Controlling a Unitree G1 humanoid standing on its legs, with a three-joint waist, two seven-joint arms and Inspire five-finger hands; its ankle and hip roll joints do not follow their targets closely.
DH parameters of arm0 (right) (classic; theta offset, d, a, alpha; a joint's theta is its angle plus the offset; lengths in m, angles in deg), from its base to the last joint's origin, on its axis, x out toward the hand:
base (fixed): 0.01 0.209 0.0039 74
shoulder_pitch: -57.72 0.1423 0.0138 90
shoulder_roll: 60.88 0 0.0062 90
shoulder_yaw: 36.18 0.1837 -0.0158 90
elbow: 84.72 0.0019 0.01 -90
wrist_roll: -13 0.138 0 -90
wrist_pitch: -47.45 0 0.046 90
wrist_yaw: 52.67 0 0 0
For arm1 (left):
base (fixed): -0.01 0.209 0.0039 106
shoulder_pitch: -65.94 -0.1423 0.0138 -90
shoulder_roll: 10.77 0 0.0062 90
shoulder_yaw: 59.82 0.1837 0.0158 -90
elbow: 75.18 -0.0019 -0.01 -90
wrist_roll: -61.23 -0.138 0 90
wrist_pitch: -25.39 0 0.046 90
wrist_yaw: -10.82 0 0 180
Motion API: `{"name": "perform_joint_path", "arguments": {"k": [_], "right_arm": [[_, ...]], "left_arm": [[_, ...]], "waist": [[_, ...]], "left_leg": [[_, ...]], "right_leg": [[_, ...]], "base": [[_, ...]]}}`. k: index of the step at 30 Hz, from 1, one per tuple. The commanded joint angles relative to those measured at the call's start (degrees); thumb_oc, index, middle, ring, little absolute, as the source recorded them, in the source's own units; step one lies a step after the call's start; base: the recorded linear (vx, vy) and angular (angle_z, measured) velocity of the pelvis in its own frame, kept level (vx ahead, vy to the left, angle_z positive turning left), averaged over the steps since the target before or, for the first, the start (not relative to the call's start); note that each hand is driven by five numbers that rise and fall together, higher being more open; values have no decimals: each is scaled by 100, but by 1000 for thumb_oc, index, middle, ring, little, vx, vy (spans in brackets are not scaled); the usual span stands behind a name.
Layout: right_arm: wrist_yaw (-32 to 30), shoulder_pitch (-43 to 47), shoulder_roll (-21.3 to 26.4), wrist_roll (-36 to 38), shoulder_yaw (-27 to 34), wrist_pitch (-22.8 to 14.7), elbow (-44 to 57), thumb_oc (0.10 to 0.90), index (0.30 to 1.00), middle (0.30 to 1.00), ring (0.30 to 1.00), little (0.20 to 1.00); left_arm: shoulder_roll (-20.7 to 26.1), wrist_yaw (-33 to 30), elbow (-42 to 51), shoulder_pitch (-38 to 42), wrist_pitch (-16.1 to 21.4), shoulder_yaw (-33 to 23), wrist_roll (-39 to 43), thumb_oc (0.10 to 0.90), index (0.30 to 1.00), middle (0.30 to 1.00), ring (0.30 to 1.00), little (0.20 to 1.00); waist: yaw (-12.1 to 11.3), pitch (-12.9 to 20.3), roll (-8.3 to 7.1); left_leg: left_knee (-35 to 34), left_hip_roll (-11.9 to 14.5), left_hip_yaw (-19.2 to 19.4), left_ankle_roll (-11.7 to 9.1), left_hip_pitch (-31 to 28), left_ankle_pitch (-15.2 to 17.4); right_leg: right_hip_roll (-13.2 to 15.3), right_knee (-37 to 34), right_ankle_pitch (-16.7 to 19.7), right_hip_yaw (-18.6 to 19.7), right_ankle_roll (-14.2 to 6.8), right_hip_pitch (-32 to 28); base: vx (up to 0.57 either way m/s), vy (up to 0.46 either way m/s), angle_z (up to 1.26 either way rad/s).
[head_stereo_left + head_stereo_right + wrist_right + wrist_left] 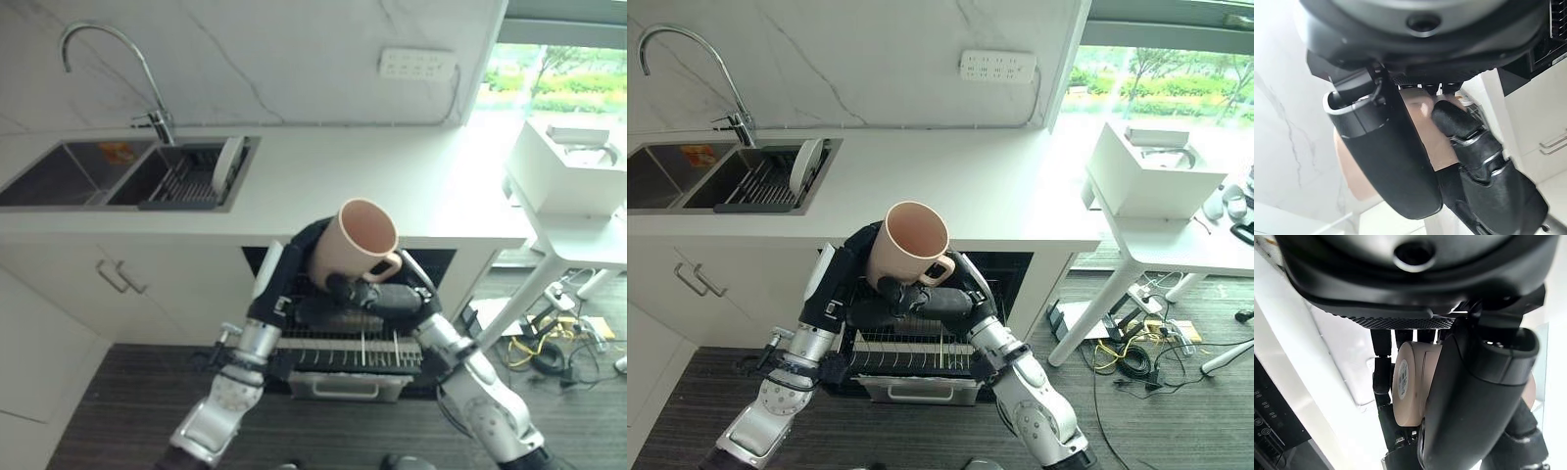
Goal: Place the dishes in the dishwasher.
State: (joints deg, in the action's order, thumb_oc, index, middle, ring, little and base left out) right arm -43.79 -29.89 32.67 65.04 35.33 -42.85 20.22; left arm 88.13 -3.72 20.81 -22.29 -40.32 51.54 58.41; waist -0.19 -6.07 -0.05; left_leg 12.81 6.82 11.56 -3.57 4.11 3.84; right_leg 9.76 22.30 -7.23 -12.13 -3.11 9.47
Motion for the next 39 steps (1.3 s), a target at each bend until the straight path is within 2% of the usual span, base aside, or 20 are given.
{"name": "perform_joint_path", "arguments": {"k": [1, 10, 16, 17, 18, 25, 29, 30, 31, 32, 35, 39], "right_arm": [[28, 683, -479, 456, 203, -1096, 792, 800, 900, 900, 900, 900], [-215, 739, -587, 628, 323, -1784, 991, 800, 900, 900, 900, 900], [-239, 766, -563, 420, 267, -1567, 1062, 800, 900, 900, 900, 900], [-163, 763, -537, 334, 259, -1507, 1067, 436, 354, 354, 354, 354], [-91, 752, -516, 228, 240, -1507, 1061, 400, 300, 300, 300, 300], [-389, 747, -458, -68, 326, -1700, 1004, 400, 300, 300, 300, 300], [-534, 655, -416, -295, 417, -1859, 1019, 400, 300, 300, 300, 300], [-603, 635, -416, -385, 478, -1888, 1011, 400, 300, 300, 300, 300], [-635, 631, -410, -406, 515, -1903, 1002, 400, 300, 300, 300, 300], [-667, 622, -401, -411, 561, -1919, 990, 400, 300, 300, 300, 300], [-665, 518, -350, -155, 815, -1911, 946, 400, 300, 300, 300, 300], [-268, 226, -417, 965, 1284, -1694, 802, 400, 300, 300, 300, 300]], "left_arm": [[-88, -421, 129, 773, 503, 29, -137, 400, 300, 300, 300, 300], [-103, -562, 67, 723, 390, 136, -215, 400, 300, 300, 300, 300], [-76, -343, 143, 689, 353, 134, -132, 400, 300, 300, 300, 300], [-68, -297, 149, 687, 347, 139, -117, 400, 300, 300, 300, 300], [-65, -255, 156, 692, 339, 143, -106, 400, 300, 300, 300, 300], [-62, -102, 134, 707, 326, 201, -66, 400, 300, 300, 300, 300], [-61, -38, 124, 646, 169, 195, 118, 400, 300, 300, 300, 300], [-71, -12, 93, 596, 126, 162, 201, 425, 338, 338, 338, 338], [-74, 15, 66, 573, 114, 142, 242, 560, 540, 540, 540, 540], [-76, 41, 43, 538, 104, 109, 315, 800, 900, 900, 900, 900], [-44, 8, -54, 306, 115, -148, 497, 800, 900, 900, 900, 900], [-39, -30, -331, -145, 168, -965, 1301, 800, 900, 900, 900, 900]], "waist": [[33, 144, -136], [29, 128, -105], [10, 133, -88], [11, 134, -90], [12, 136, -90], [47, 135, -94], [76, 126, -79], [79, 122, -75], [80, 118, -76], [79, 114, -76], [77, 94, -65], [65, 72, -45]], "left_leg": [[438, 93, -184, -20, -176, 971], [438, 87, -118, 3, -184, 966], [438, 79, -101, 10, -178, 954], [438, 77, -99, 10, -179, 953], [438, 78, -97, 9, -178, 950], [438, 80, -98, 13, -174, 958], [438, 78, -94, 20, -177, 960], [438, 78, -99, 22, -174, 959], [438, 79, -97, 22, -173, 960], [438, 79, -94, 22, -174, 960], [438, 84, -90, 21, -184, 953], [438, 94, -95, 17, -190, 930]], "right_leg": [[7, -511, -155, 129, -518, -517], [24, -511, -171, 16, -498, -558], [28, -511, -174, 4, -495, -562], [26, -511, -174, 6, -496, -565], [27, -511, -176, 5, -498, -568], [15, -511, -175, 88, -505, -550], [7, -511, -163, 142, -512, -527], [2, -511, -163, 158, -513, -520], [0, -511, -161, 165, -514, -515], [0, -511, -157, 170, -515, -511], [-1, -511, -153, 169, -509, -514], [-4, -511, -148, 151, -482, -521]], "base": [[0, 0, 0], [-7, 4, 0], [-3, 8, -2], [0, 0, 0], [0, 0, 0], [0, 0, 0], [0, 0, 0], [0, 0, 0], [0, 0, 0], [0, 0, 0], [0, 0, 0], [0, 0, 0]]}}
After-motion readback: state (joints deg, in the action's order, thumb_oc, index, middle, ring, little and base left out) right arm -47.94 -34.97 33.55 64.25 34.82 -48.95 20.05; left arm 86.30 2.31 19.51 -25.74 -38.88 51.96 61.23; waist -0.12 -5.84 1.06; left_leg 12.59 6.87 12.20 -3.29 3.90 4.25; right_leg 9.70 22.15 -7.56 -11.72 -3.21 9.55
